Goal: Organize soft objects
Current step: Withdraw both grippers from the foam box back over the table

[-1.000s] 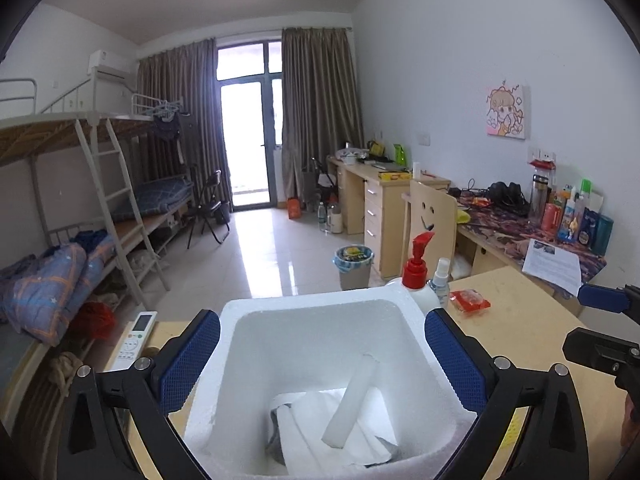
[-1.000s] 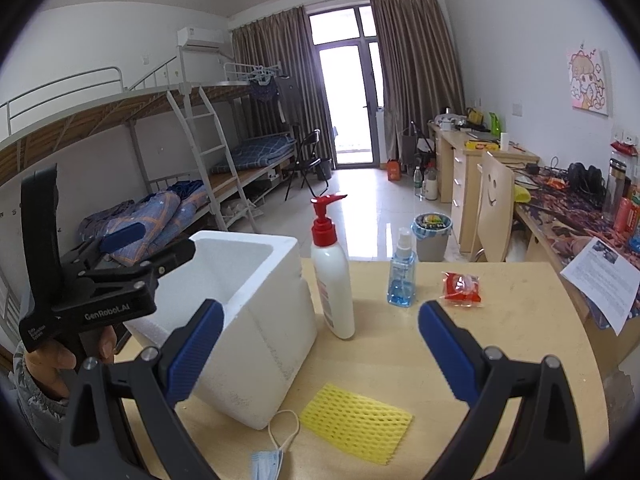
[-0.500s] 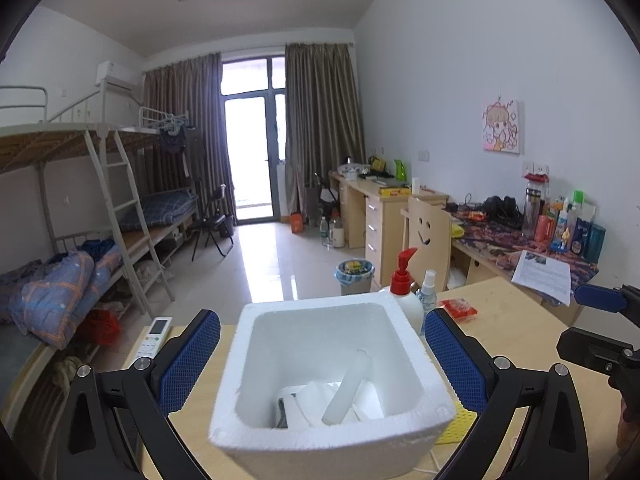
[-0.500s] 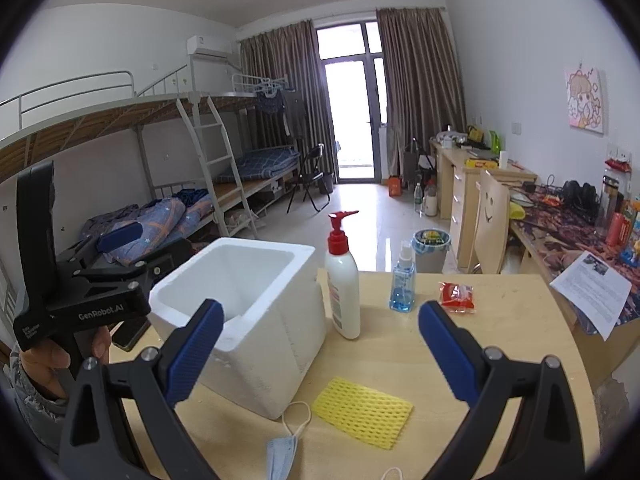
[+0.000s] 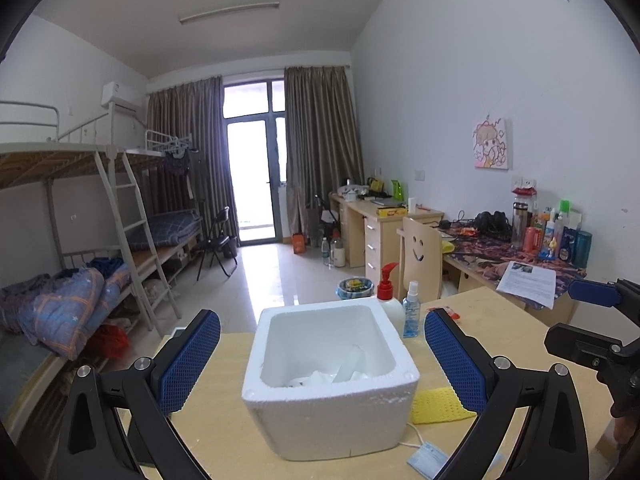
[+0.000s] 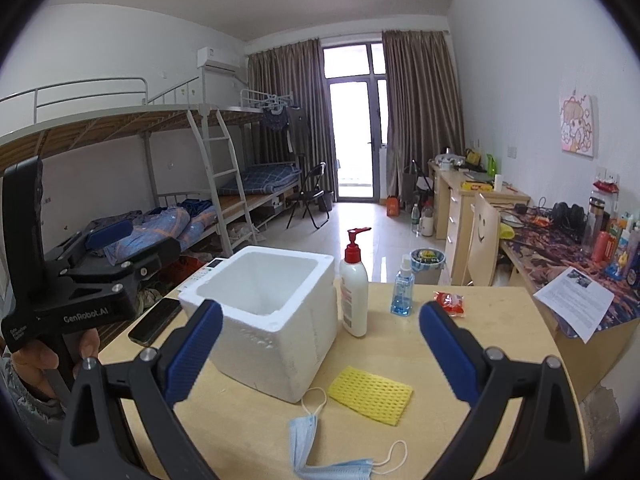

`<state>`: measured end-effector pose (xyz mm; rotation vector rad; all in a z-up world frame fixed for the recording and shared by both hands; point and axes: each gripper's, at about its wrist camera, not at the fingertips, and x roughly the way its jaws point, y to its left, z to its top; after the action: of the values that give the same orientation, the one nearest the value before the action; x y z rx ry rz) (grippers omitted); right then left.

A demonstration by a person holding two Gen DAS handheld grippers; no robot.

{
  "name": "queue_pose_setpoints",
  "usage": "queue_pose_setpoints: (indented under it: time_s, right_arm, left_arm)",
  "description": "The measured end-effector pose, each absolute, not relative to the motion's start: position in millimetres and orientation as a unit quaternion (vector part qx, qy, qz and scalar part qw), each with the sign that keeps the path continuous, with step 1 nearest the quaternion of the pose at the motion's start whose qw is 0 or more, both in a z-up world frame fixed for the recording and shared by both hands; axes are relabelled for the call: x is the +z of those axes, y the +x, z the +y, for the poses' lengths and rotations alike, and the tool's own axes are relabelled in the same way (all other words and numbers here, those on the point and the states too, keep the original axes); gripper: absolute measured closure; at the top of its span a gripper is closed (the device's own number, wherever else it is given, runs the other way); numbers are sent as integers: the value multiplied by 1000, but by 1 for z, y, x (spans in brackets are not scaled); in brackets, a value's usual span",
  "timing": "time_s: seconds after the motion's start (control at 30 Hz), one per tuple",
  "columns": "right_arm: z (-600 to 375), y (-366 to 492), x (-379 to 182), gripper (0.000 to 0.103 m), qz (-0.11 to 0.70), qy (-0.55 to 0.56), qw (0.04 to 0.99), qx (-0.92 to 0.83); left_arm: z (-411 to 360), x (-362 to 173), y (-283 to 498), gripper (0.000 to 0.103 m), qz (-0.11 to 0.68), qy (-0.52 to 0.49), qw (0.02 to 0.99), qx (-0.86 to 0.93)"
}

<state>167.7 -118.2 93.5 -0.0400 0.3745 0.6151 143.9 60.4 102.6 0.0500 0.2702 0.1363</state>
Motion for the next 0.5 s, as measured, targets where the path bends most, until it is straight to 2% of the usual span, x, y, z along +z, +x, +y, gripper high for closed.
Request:
queue_pose_setpoints:
  time_s: [0.5]
  right_arm:
    - [-125, 118, 102, 2, 157, -30, 941, 299]
  left_arm:
    - [47, 113, 91, 1, 99, 31, 993, 65]
